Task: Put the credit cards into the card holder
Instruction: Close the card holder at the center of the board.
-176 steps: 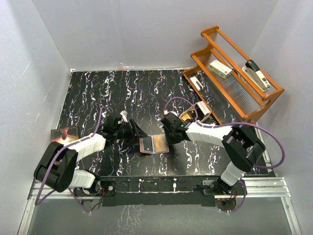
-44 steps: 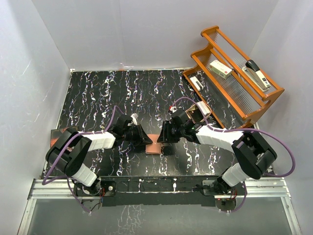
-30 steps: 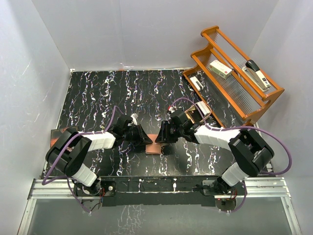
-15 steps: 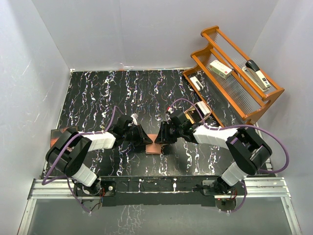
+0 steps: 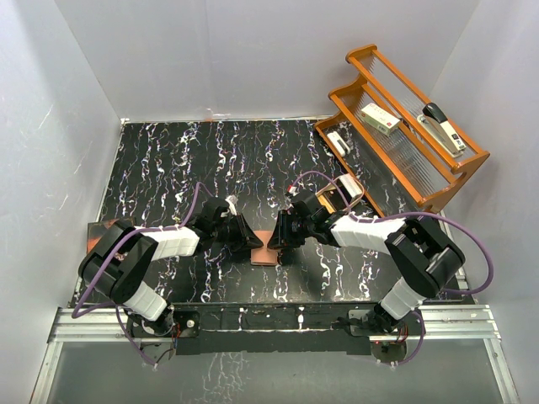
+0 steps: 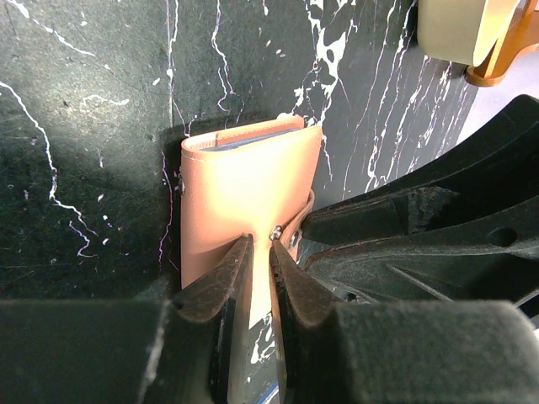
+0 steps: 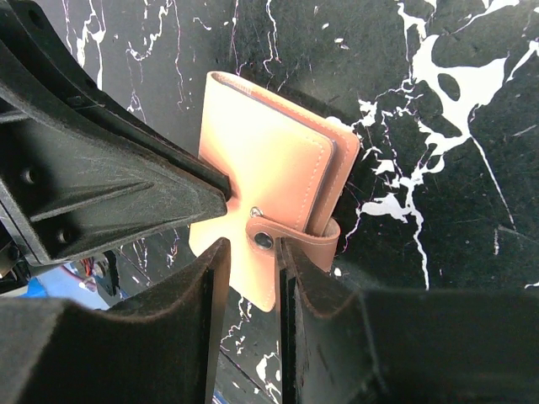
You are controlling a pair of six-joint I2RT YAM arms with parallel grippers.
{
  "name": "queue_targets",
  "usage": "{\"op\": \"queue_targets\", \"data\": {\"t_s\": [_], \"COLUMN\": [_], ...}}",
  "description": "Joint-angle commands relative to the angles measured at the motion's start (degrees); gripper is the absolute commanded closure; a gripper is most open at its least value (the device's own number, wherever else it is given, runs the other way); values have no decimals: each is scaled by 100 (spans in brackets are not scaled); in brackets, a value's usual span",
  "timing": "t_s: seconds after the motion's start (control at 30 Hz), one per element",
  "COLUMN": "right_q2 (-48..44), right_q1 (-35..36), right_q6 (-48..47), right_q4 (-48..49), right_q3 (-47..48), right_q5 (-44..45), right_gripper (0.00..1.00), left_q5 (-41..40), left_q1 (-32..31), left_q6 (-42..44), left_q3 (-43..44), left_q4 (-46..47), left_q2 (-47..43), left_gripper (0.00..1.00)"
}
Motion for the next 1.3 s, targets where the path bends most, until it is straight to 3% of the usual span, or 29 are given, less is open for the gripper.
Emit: {"op": "queue_targets", "data": {"t_s": [0.0, 0.67, 1.07, 1.27], "right_q2": [67, 224, 297, 184], "right_q1": [58, 211, 252, 252], "right_q6": [-9, 153, 90, 22], "right_q4": [236, 444, 379, 195], "right_q3": [50, 129, 222, 197], "right_q5": [134, 171, 241, 381], "right_gripper": [74, 75, 80, 80], "left_q5": [-200, -206, -226, -614], "left_q1": [-59, -156, -175, -174], "left_q6": [33, -150, -162, 408], "left_q3": [-106, -95, -98, 636], "left_q4": [-255, -191, -226, -1509], "left_q2": [-101, -72, -73, -529], "left_gripper": [86, 86, 86, 81]}}
